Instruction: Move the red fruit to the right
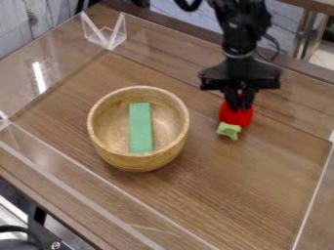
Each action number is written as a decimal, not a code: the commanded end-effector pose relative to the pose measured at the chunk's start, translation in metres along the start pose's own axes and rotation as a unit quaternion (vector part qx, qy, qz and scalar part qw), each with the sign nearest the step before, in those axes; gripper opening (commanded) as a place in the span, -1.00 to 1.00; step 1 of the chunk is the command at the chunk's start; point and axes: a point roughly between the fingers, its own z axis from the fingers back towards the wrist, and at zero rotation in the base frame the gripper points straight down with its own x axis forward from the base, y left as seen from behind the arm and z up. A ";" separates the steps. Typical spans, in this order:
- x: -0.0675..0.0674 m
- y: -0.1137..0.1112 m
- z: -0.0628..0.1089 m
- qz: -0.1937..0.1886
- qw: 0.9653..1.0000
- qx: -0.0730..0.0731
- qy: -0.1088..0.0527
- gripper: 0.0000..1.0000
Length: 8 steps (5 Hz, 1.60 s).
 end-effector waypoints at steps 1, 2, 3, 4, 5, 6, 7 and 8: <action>0.001 -0.005 0.011 -0.013 1.000 0.006 -0.027 1.00; 0.000 -0.003 0.017 -0.043 0.999 0.005 -0.021 -1.00; 0.000 -0.001 0.023 -0.072 0.997 0.003 -0.014 -1.00; 0.002 -0.001 0.027 -0.079 0.997 0.010 -0.014 -1.00; 0.005 -0.003 0.030 -0.085 0.996 0.017 -0.015 -1.00; 0.001 -0.009 0.039 -0.101 0.995 0.009 -0.019 -1.00; -0.011 -0.026 0.047 -0.140 0.990 -0.005 -0.015 -1.00; -0.026 -0.040 0.044 -0.178 0.984 -0.015 -0.003 -1.00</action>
